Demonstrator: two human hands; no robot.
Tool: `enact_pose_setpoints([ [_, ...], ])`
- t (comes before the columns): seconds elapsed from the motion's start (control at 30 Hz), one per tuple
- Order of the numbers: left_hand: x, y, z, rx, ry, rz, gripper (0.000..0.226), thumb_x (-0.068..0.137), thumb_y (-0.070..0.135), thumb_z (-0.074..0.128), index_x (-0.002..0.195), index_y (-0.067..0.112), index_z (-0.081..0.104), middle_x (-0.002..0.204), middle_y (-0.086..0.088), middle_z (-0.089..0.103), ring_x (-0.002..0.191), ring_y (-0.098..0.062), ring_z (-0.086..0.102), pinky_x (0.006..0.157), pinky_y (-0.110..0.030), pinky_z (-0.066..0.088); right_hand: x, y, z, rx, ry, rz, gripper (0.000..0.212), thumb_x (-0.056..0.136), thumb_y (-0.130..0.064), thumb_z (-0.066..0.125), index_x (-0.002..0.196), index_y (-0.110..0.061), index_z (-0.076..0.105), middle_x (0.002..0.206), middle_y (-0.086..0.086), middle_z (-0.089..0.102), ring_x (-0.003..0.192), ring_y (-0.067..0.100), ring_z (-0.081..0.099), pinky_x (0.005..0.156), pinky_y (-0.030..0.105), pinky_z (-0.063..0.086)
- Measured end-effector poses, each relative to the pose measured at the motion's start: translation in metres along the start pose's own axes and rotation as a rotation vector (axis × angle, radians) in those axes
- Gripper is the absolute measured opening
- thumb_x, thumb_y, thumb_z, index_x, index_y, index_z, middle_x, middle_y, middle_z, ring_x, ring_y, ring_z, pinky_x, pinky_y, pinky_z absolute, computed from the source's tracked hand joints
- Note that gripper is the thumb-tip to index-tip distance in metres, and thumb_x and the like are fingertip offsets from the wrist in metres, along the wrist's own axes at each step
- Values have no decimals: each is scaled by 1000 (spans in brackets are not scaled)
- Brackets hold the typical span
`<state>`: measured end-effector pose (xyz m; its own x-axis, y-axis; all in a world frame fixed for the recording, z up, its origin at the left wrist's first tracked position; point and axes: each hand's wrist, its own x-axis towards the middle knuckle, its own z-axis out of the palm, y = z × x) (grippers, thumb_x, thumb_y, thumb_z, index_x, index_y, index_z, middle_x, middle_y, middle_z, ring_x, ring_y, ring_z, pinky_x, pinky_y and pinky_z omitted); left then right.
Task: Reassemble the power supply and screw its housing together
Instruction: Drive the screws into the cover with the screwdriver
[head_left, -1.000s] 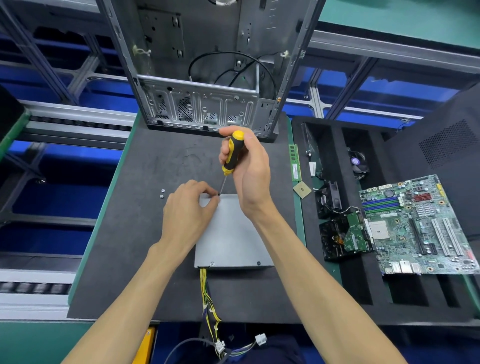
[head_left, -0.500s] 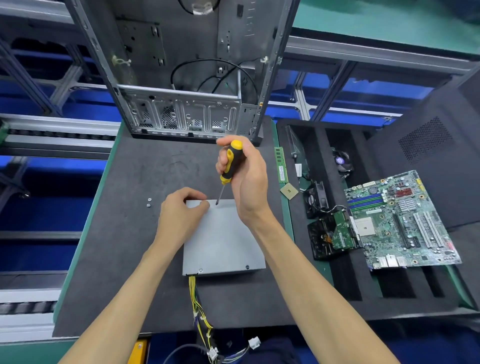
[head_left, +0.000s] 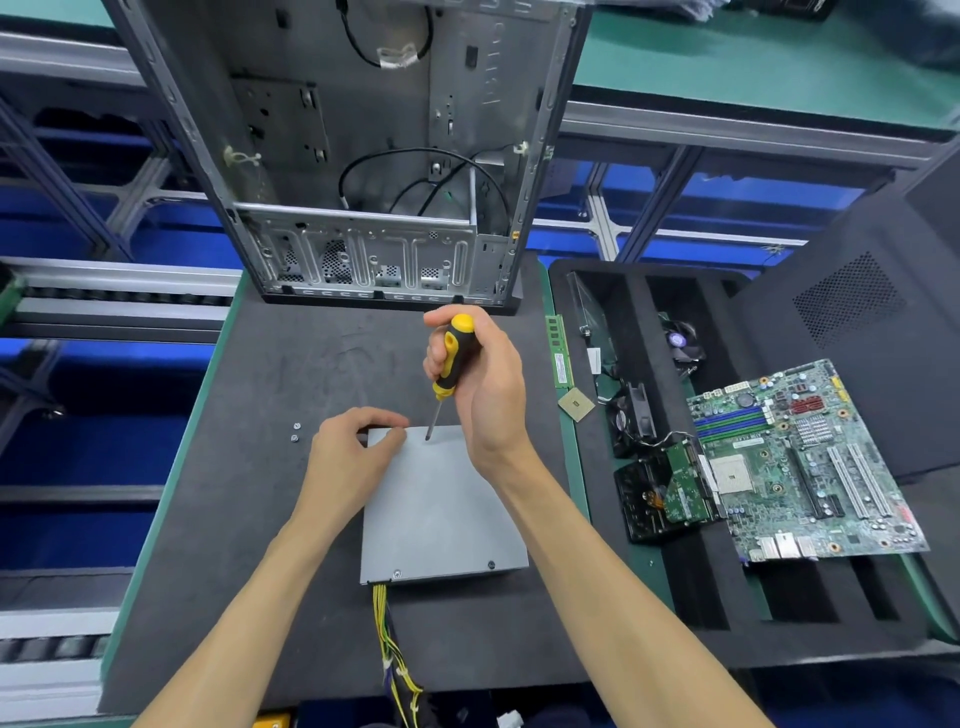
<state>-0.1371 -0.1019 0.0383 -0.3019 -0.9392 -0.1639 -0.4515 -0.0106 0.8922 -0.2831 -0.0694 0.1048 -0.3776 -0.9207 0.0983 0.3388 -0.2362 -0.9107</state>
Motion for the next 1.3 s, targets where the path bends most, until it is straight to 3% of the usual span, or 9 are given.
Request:
enact_pose_setpoints([
  [0.17, 1, 1, -2, -20, -22, 4, 16, 93, 16, 68, 86, 28, 76, 94, 17, 73, 91, -6, 67, 77, -28, 53, 3, 0, 0, -6, 4, 26, 37, 103, -26, 36, 93, -17, 69, 69, -4, 54, 63, 12, 46, 60, 25, 38],
  [0.3, 1, -2, -7, -88, -78, -31, 15, 91, 15, 70, 90, 27, 78, 97, 14, 74, 88, -8, 69, 72, -26, 56, 4, 0, 2, 24, -3, 6, 33, 101, -27, 35, 88, -13, 62, 69, -1, 53, 65, 15, 43, 61, 26, 37],
  [0.5, -2, -4, -11, -178, -109, -31, 22, 90, 11, 72, 89, 33, 76, 99, 16, 73, 85, 0, 68, 62, -12, 52, 5, 5, 11, 31, -37, 16, 30, 99, -24, 34, 86, -7, 54, 71, 4, 47, 67, 18, 39, 62, 29, 33],
  [0.73, -3, -6, -12, -169, -121, -5, 24, 92, 13, 69, 89, 36, 75, 98, 25, 70, 89, 1, 68, 67, -12, 52, 9, 6, 15, 38, -77, 3, 30, 98, -19, 31, 80, -11, 54, 68, -3, 47, 61, 15, 38, 57, 28, 30],
  [1.03, -3, -7, -11, -185, -110, -1, 29, 93, 11, 67, 87, 37, 76, 97, 22, 72, 91, -1, 68, 73, -14, 49, 2, 9, 18, 18, -105, 27, 33, 95, -30, 36, 75, -22, 59, 63, -4, 47, 59, 15, 38, 56, 26, 31],
  [1.3, -3, -5, -11, -167, -109, 0, 28, 93, 12, 67, 86, 38, 74, 94, 28, 70, 89, 6, 65, 65, -6, 48, 2, 10, 20, -28, -104, 8, 33, 97, -30, 34, 77, -22, 58, 64, -4, 47, 61, 16, 38, 57, 27, 32],
])
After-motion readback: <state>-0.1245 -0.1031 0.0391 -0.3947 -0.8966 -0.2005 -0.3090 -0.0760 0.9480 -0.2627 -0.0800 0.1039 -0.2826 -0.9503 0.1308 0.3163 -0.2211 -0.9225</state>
